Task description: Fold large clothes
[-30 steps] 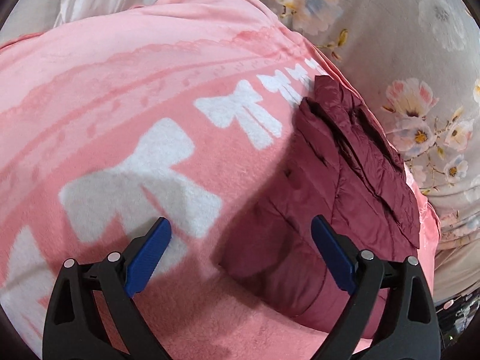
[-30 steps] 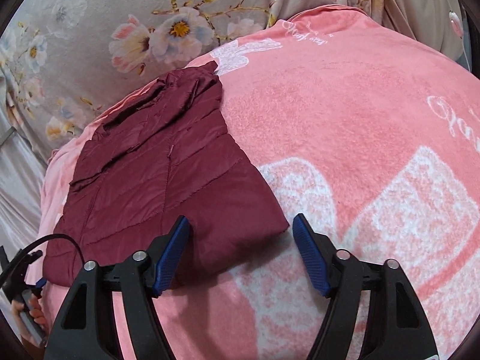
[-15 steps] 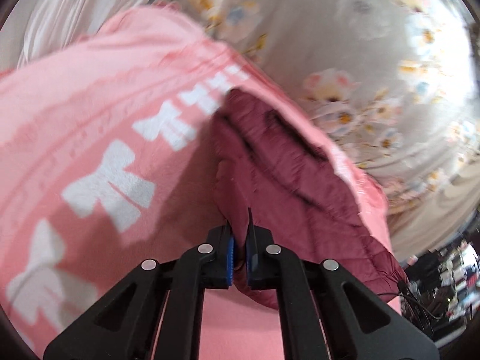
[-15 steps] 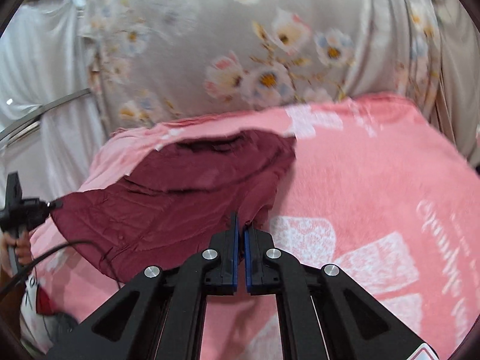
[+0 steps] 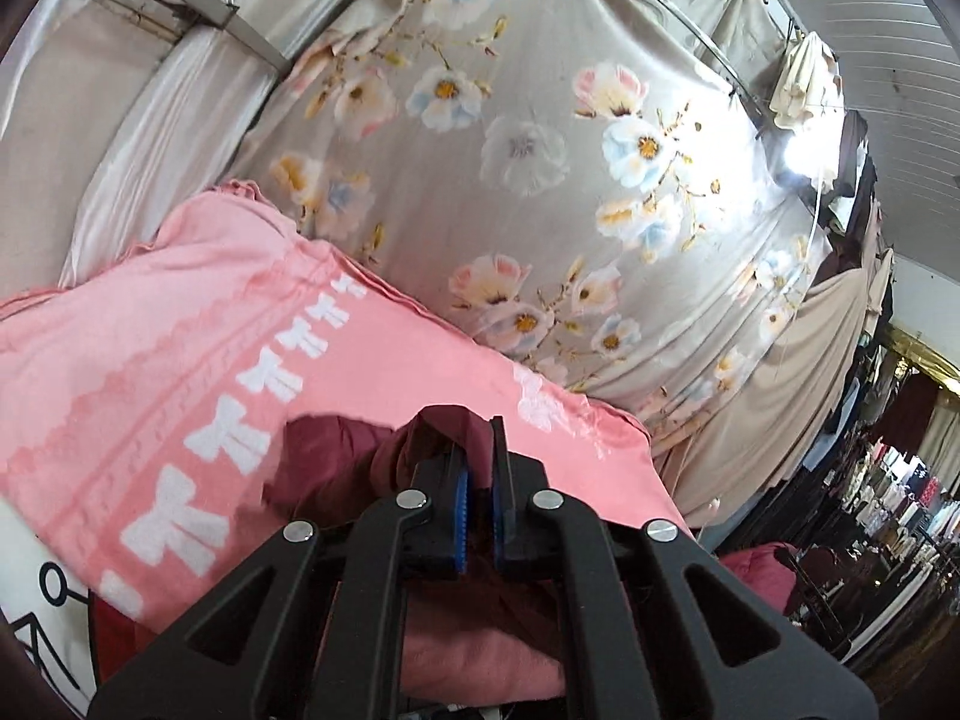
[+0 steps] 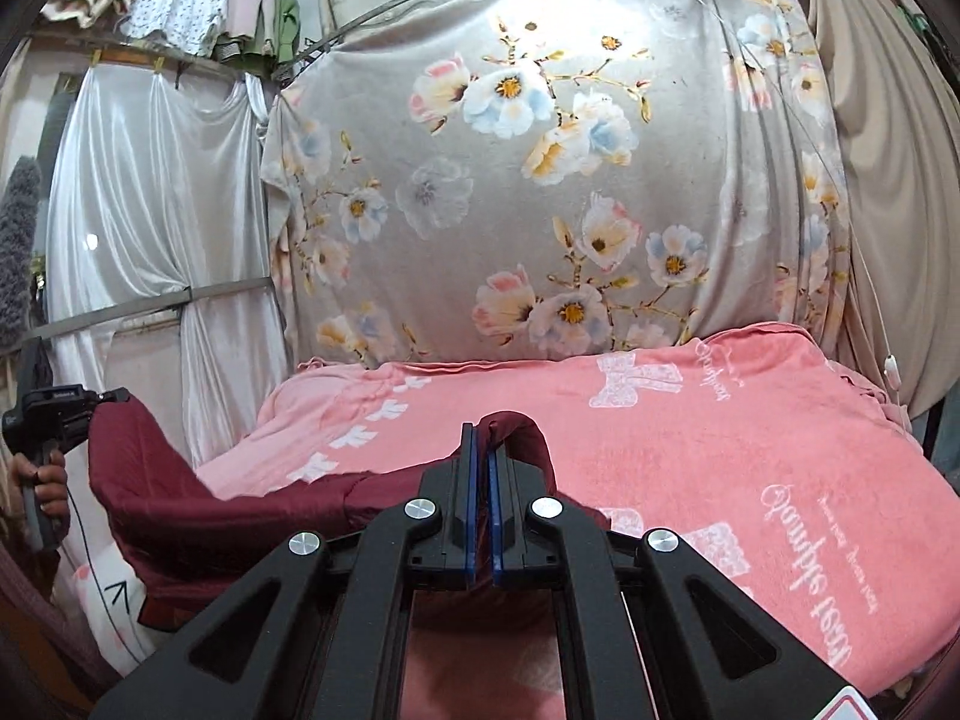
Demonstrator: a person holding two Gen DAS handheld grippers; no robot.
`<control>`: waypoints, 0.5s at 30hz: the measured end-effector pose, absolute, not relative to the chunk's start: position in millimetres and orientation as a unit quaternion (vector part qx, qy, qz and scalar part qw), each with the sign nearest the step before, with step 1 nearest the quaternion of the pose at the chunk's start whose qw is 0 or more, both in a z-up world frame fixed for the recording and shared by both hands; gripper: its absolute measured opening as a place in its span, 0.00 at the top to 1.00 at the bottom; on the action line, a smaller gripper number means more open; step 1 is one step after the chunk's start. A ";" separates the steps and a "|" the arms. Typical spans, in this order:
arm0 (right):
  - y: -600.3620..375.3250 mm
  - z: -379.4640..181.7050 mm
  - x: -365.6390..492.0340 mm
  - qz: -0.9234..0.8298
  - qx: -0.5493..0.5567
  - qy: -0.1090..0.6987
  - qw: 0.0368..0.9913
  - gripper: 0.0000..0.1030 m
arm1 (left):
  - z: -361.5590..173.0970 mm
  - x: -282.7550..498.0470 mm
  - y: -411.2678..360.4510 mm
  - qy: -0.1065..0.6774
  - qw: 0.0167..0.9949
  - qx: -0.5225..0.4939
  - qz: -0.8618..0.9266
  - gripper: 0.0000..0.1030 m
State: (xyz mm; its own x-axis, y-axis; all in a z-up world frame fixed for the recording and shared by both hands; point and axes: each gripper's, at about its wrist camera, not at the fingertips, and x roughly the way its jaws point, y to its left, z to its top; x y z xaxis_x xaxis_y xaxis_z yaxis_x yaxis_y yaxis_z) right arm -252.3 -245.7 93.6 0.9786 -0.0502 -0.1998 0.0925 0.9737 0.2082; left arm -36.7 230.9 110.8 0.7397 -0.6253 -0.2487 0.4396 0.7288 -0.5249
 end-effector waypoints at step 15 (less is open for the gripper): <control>-319.3 -3.2 -30.6 -0.112 0.190 0.218 0.951 0.97 | 30.9 167.8 143.6 0.329 0.921 -0.149 -0.147 0.95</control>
